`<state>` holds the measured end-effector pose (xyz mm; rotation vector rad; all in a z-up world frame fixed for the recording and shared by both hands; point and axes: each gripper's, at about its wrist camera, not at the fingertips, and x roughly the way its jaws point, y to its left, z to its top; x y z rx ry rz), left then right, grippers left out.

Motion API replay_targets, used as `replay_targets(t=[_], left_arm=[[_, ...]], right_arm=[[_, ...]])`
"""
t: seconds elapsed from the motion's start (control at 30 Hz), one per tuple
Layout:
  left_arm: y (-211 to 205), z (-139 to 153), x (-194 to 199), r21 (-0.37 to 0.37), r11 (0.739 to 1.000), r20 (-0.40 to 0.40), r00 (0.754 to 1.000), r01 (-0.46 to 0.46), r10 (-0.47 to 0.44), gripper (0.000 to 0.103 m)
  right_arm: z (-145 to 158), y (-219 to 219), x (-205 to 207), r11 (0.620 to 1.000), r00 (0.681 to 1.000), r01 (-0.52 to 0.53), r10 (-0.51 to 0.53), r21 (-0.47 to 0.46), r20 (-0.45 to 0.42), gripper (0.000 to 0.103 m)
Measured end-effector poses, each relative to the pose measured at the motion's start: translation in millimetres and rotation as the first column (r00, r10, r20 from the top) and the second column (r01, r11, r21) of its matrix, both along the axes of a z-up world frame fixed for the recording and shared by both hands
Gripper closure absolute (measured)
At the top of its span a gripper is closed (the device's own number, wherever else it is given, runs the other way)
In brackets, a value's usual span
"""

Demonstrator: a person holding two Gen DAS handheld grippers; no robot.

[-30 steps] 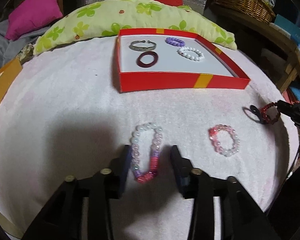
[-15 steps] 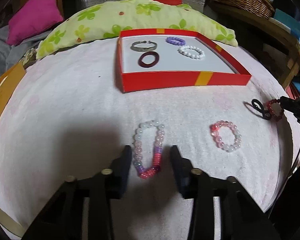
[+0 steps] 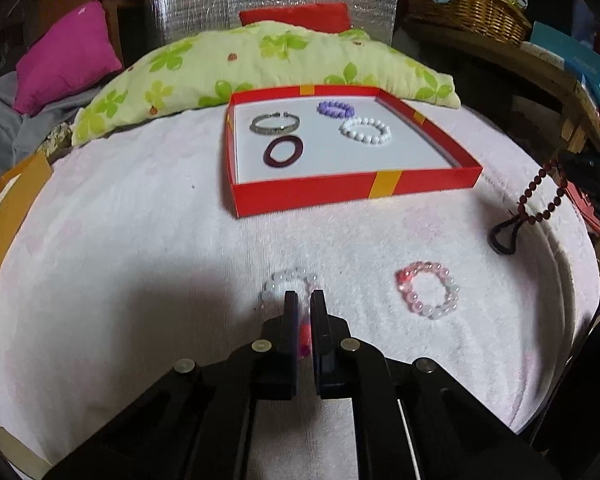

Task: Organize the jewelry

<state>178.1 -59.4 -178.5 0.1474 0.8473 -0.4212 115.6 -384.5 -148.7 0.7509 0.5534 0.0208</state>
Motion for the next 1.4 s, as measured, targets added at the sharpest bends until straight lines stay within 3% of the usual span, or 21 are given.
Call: replay_targets(t=[0.4,0.5,0.6,1.07,1.4], left_arm=[[-1.7,4.2,-4.0,0.013,1.0,0.031,1.0,-0.004,0.003,0.097],[-0.6,3.3,-2.7,0.021,1.0,0.033,0.999,-0.017,0.016,0.097],[1.0,5.0,-2.5,0.023,0.999,0.044,0.999,-0.029,0.028,0.097],[0.7,35.6,-5.2,-0.047,0.998,0.091,0.995,-0.035,0.039,0.097],[-14.0,48.0,-9.4,0.039,0.998,0.153,0.988,-0.043,0.036,0.097]], right_arm=[[24.9,24.0,-9.8,0.994,0.981,-0.11,0.106,0.017,0.16,0.092],[18.9,27.0,-3.0,0.996,0.992,-0.089,0.09,-0.016,0.091,0.092],[8.4,20.2,2.2,0.997,0.996,-0.076,0.075,0.028,0.047,0.092],[13.6,27.7,2.7,0.995,0.993,-0.1,0.098,0.028,0.071,0.092],[20.3,42.2,2.8,0.988,0.985,-0.15,0.146,0.032,0.094,0.092]])
